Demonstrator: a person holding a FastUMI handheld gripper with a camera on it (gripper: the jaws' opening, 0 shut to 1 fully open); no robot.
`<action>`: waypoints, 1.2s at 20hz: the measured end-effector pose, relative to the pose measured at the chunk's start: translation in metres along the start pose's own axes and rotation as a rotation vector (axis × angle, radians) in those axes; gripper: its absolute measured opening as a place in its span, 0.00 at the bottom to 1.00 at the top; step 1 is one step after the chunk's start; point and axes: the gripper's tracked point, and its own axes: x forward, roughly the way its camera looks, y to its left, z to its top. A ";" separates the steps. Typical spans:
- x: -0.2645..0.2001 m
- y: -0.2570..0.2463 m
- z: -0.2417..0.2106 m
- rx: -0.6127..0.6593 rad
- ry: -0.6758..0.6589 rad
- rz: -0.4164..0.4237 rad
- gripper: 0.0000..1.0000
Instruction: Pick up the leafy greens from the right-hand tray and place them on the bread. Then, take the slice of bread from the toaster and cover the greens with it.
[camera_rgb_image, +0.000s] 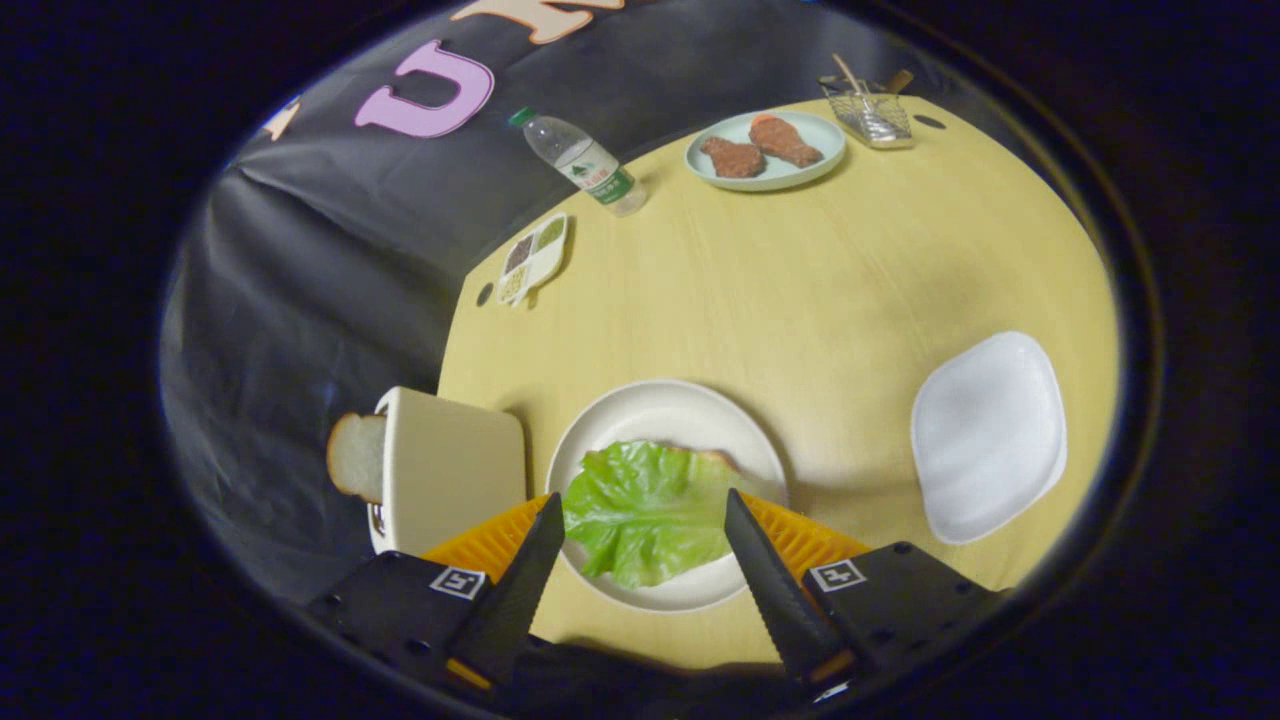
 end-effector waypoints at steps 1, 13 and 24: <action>-0.001 0.010 -0.014 0.005 0.058 0.012 1.00; 0.004 0.185 0.012 0.077 0.127 0.149 1.00; 0.057 0.278 -0.013 -0.016 0.182 0.162 0.98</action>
